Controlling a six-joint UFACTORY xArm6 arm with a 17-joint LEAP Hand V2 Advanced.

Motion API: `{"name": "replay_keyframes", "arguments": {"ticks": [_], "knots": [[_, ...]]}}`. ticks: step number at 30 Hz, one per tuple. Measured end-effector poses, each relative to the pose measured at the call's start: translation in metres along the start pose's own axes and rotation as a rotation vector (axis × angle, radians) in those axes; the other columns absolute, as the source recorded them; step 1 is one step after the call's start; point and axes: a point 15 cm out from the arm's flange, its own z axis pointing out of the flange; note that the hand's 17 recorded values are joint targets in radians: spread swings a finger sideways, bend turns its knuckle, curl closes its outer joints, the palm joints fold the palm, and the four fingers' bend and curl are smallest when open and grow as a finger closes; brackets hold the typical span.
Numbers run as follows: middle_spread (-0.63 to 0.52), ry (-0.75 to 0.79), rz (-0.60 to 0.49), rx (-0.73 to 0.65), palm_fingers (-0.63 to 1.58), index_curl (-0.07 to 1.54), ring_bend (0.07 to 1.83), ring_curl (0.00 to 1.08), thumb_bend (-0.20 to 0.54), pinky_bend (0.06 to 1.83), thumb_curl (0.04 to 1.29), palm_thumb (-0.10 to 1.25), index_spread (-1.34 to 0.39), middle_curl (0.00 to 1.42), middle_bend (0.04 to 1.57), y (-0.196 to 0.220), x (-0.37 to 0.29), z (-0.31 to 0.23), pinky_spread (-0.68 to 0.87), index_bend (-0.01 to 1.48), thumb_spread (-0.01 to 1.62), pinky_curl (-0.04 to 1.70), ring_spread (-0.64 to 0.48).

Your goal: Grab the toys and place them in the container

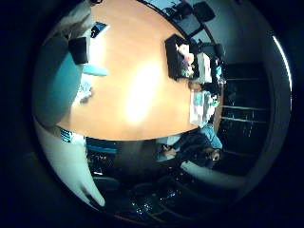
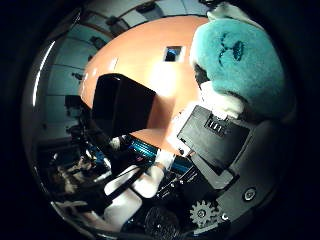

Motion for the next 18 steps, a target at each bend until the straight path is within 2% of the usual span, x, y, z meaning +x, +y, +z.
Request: {"name": "replay_keyframes", "arguments": {"ticks": [9,14,18], "knots": [[-0.11,-0.064,-0.167,0.2,1.12,0.78,1.35,0.73,-0.023,1.12,0.89,1.05,-0.18,0.73,1.34,-0.045,-0.162,-0.057,-0.23,1.09,0.43,0.94,-0.21],[-0.11,-0.127,-0.252,0.274,1.13,0.78,1.35,0.73,-0.027,1.09,0.89,1.05,-0.18,0.72,1.34,-0.049,-0.241,-0.079,-0.23,1.11,0.37,0.95,-0.21],[-0.11,-0.161,-0.311,0.299,1.13,0.77,1.35,0.73,-0.024,1.08,0.89,1.05,-0.17,0.73,1.34,-0.044,-0.279,-0.088,-0.24,1.12,0.33,0.96,-0.21]]}}
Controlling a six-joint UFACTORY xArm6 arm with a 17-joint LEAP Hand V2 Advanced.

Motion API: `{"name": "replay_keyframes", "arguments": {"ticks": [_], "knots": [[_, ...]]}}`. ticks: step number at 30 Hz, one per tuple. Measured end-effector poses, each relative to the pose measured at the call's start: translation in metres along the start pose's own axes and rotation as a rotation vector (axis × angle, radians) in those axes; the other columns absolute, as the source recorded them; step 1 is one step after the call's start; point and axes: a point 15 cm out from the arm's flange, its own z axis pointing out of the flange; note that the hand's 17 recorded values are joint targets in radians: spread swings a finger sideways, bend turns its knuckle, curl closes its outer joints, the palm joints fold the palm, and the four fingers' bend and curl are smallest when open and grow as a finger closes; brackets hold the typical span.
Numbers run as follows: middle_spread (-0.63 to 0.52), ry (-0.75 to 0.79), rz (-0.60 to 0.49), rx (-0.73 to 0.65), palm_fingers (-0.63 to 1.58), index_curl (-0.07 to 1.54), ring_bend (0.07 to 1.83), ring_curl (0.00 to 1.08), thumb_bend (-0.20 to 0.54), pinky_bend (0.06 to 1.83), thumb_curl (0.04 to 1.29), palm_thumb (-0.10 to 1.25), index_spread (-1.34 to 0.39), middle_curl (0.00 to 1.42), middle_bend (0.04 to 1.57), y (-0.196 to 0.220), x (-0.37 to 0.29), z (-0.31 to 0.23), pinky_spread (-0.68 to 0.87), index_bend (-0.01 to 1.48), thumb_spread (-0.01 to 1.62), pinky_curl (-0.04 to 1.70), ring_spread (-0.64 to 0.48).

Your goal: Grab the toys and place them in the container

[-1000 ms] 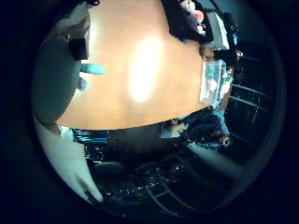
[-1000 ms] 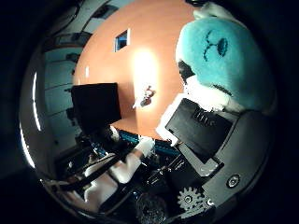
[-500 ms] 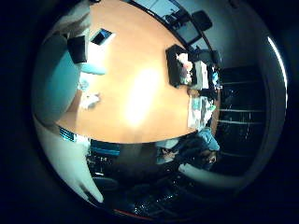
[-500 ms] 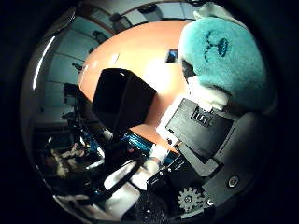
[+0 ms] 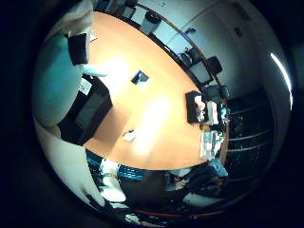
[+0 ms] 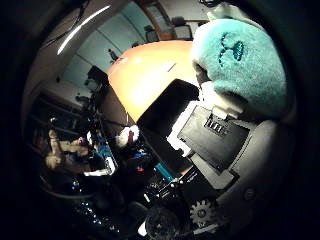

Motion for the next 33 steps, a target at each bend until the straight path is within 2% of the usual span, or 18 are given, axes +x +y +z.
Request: {"name": "replay_keyframes", "arguments": {"ticks": [5,10,13,16,18,19,21,22,23,25,26,28,29,33], "knots": [[-0.11,-0.037,-0.062,0.039,1.13,0.77,1.35,0.73,-0.023,1.07,0.9,1.05,-0.17,0.73,1.34,-0.01,-0.035,-0.004,-0.24,1.13,0.32,0.98,-0.21],[-0.11,-0.057,-0.078,0.053,1.13,0.76,1.36,0.73,-0.023,1.07,0.9,1.04,-0.17,0.73,1.34,-0.017,-0.051,-0.001,-0.24,1.14,0.32,0.99,-0.21],[-0.11,-0.066,-0.074,0.049,1.15,0.76,1.36,0.73,-0.034,1.09,0.89,0.97,-0.17,0.73,1.35,-0.018,-0.053,0.0,-0.25,1.13,0.39,0.99,-0.21],[-0.12,-0.084,-0.052,0.047,1.1,0.74,1.35,0.7,-0.039,1.09,0.82,0.85,-0.2,0.71,1.32,-0.018,-0.054,0.001,-0.27,0.99,0.69,0.95,-0.2],[-0.14,-0.092,-0.046,0.045,1.04,0.7,1.29,0.65,-0.035,1.03,0.7,0.78,-0.23,0.67,1.24,-0.018,-0.053,0.002,-0.33,0.85,0.94,0.88,-0.22],[-0.15,-0.094,-0.047,0.045,1.03,0.69,1.28,0.64,-0.034,1.02,0.66,0.76,-0.24,0.66,1.2,-0.018,-0.053,0.002,-0.35,0.79,0.99,0.86,-0.23],[-0.18,-0.095,-0.051,0.044,0.73,0.64,1.24,0.62,-0.039,0.98,0.56,0.69,-0.33,0.63,1.11,-0.018,-0.051,0.002,-0.39,0.56,1.05,0.83,-0.26],[-0.2,-0.093,-0.053,0.042,0.55,0.6,1.19,0.59,-0.039,0.92,0.52,0.66,-0.39,0.6,1.03,-0.018,-0.05,0.003,-0.36,0.51,1.07,0.81,-0.28],[-0.21,-0.093,-0.057,0.04,0.37,0.6,1.12,0.57,-0.042,0.88,0.48,0.62,-0.45,0.57,0.94,-0.018,-0.05,0.005,-0.28,0.55,1.07,0.83,-0.28],[-0.18,-0.093,-0.078,0.031,0.1,0.54,0.92,0.49,-0.046,0.82,0.43,0.56,-0.52,0.49,0.74,-0.019,-0.05,0.009,-0.05,0.55,1.06,0.79,-0.2],[-0.16,-0.094,-0.09,0.024,0.05,0.52,0.85,0.45,-0.041,0.8,0.4,0.54,-0.53,0.46,0.67,-0.02,-0.051,0.013,0.07,0.54,1.06,0.76,-0.14],[-0.12,-0.096,-0.114,0.005,0.01,0.48,0.76,0.4,-0.041,0.75,0.37,0.5,-0.54,0.42,0.6,-0.022,-0.053,0.023,0.2,0.5,1.04,0.71,-0.07],[-0.09,-0.097,-0.122,0.0,-0.01,0.44,0.7,0.36,-0.038,0.7,0.35,0.47,-0.53,0.39,0.53,-0.023,-0.055,0.026,0.3,0.45,1.03,0.66,0.01],[-0.05,-0.101,-0.147,-0.006,0.01,0.38,0.55,0.29,-0.033,0.61,0.31,0.43,-0.52,0.34,0.4,-0.023,-0.059,0.029,0.44,0.34,1.01,0.55,0.12]]}}
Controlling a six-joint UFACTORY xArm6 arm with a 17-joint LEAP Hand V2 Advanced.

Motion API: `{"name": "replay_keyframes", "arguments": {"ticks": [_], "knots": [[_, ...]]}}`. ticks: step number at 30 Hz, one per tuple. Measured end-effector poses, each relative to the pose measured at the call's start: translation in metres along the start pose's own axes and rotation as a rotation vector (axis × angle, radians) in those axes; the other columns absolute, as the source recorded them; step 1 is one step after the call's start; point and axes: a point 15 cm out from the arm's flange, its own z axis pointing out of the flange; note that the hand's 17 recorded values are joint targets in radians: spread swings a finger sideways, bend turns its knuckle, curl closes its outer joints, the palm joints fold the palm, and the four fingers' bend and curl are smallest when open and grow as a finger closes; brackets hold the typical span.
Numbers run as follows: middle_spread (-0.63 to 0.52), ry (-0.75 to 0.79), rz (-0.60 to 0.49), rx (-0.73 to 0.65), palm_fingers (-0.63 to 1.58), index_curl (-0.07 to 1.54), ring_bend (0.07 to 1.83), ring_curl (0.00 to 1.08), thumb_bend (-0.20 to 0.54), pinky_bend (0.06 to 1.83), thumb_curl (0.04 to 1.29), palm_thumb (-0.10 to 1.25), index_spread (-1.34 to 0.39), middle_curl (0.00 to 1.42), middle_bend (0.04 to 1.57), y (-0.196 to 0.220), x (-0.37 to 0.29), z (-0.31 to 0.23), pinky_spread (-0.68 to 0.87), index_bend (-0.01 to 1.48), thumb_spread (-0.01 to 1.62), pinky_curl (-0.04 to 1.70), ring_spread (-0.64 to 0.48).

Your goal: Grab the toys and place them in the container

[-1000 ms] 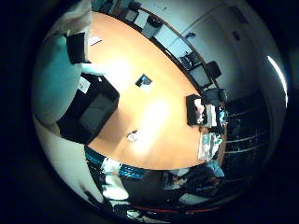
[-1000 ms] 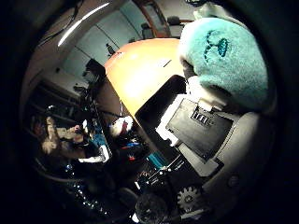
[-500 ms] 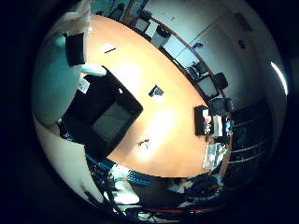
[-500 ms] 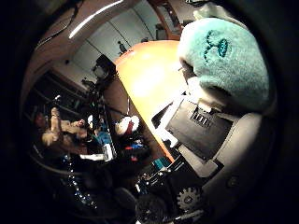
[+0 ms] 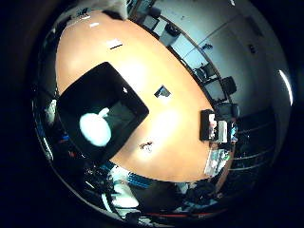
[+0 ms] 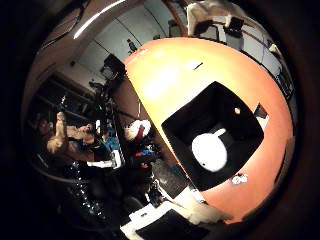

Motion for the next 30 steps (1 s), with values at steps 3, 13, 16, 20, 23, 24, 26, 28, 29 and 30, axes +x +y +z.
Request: {"name": "replay_keyframes", "arguments": {"ticks": [3,13,16,20,23,24,26,28,29,30], "knots": [[-0.04,0.0,-0.002,-0.003,0.07,0.35,0.47,0.26,-0.028,0.55,0.3,0.42,-0.51,0.32,0.33,0.0,0.0,0.002,0.47,0.28,1.0,0.48,0.15],[-0.07,0.054,0.06,-0.026,0.25,0.35,0.33,0.22,-0.027,0.35,0.29,0.44,-0.52,0.31,0.23,0.032,0.043,-0.023,0.45,0.21,1.0,0.35,0.16],[-0.06,0.081,0.097,-0.067,0.25,0.35,0.28,0.21,-0.026,0.31,0.29,0.44,-0.52,0.3,0.19,0.056,0.074,-0.03,0.43,0.19,0.99,0.33,0.16],[-0.04,0.128,0.122,-0.115,0.2,0.34,0.24,0.21,-0.024,0.3,0.29,0.47,-0.51,0.29,0.16,0.097,0.125,-0.046,0.42,0.19,0.99,0.32,0.17],[-0.02,0.172,0.143,-0.192,0.15,0.34,0.21,0.21,-0.022,0.29,0.29,0.5,-0.51,0.28,0.17,0.139,0.168,-0.052,0.41,0.19,0.99,0.32,0.17],[-0.02,0.186,0.15,-0.227,0.14,0.34,0.2,0.21,-0.02,0.29,0.29,0.51,-0.51,0.27,0.17,0.156,0.181,-0.052,0.4,0.19,0.99,0.32,0.17],[-0.01,0.212,0.155,-0.29,0.13,0.34,0.19,0.22,-0.02,0.27,0.3,0.54,-0.51,0.27,0.17,0.185,0.202,-0.052,0.4,0.2,0.99,0.31,0.17],[0.0,0.234,0.153,-0.35,0.13,0.35,0.19,0.22,-0.015,0.27,0.3,0.58,-0.51,0.26,0.17,0.21,0.215,-0.05,0.39,0.2,0.99,0.31,0.17],[0.0,0.252,0.154,-0.382,0.13,0.35,0.19,0.22,-0.016,0.26,0.31,0.61,-0.51,0.26,0.17,0.223,0.223,-0.048,0.39,0.2,0.99,0.31,0.18],[0.0,0.267,0.157,-0.409,0.13,0.35,0.19,0.22,-0.021,0.25,0.31,0.61,-0.51,0.26,0.17,0.234,0.229,-0.047,0.39,0.2,0.99,0.31,0.18]]}}
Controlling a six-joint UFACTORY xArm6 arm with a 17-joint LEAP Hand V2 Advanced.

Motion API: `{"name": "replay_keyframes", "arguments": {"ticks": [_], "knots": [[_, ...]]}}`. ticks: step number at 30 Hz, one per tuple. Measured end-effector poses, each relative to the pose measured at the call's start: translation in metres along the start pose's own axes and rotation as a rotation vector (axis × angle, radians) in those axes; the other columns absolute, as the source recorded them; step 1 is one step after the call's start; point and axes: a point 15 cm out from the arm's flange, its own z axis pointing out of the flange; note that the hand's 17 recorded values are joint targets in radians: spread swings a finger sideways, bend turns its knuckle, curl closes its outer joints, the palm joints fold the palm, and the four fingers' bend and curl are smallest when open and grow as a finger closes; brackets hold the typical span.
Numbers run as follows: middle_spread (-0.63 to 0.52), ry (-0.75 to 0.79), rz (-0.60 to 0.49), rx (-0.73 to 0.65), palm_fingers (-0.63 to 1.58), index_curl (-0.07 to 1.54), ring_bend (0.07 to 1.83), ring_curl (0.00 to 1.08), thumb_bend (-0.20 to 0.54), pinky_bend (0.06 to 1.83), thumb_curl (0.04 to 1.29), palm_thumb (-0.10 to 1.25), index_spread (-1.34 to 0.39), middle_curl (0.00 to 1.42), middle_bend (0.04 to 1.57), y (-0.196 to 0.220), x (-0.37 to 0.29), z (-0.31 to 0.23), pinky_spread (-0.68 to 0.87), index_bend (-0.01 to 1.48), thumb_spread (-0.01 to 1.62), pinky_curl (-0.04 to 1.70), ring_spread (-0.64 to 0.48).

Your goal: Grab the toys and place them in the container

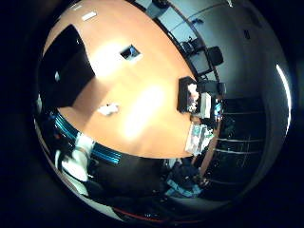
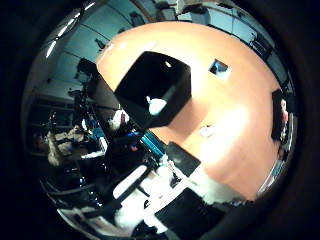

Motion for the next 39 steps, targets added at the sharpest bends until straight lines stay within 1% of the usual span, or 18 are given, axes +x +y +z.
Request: {"name": "replay_keyframes", "arguments": {"ticks": [4,8,10,12,14,21,39], "knots": [[0.0,0.041,-0.003,-0.082,0.13,0.35,0.19,0.22,-0.022,0.25,0.31,0.65,-0.52,0.26,0.17,0.019,0.014,0.04,0.38,0.2,0.99,0.31,0.18],[0.0,0.098,-0.039,-0.127,0.14,0.36,0.19,0.22,-0.021,0.23,0.32,0.69,-0.53,0.26,0.18,0.031,0.015,0.093,0.38,0.22,0.99,0.31,0.17],[-0.01,0.114,-0.054,-0.147,0.15,0.36,0.18,0.21,-0.02,0.23,0.32,0.71,-0.53,0.26,0.17,0.038,0.012,0.121,0.38,0.22,0.98,0.31,0.17],[-0.01,0.103,-0.076,-0.18,0.16,0.36,0.18,0.21,-0.015,0.22,0.34,0.75,-0.54,0.26,0.18,0.047,0.0,0.156,0.38,0.23,0.98,0.31,0.17],[-0.01,0.113,-0.076,-0.2,0.16,0.36,0.18,0.2,-0.017,0.22,0.35,0.79,-0.54,0.26,0.18,0.056,-0.002,0.18,0.38,0.24,0.97,0.31,0.17],[-0.02,0.107,-0.082,-0.208,0.18,0.37,0.18,0.19,-0.02,0.2,0.4,0.88,-0.55,0.27,0.18,0.049,-0.006,0.214,0.37,0.25,0.94,0.31,0.17],[-0.06,0.109,-0.11,-0.221,0.22,0.37,0.18,0.18,-0.022,0.19,0.44,0.93,-0.57,0.28,0.19,0.013,-0.004,0.261,0.38,0.28,0.92,0.3,0.16]]}}
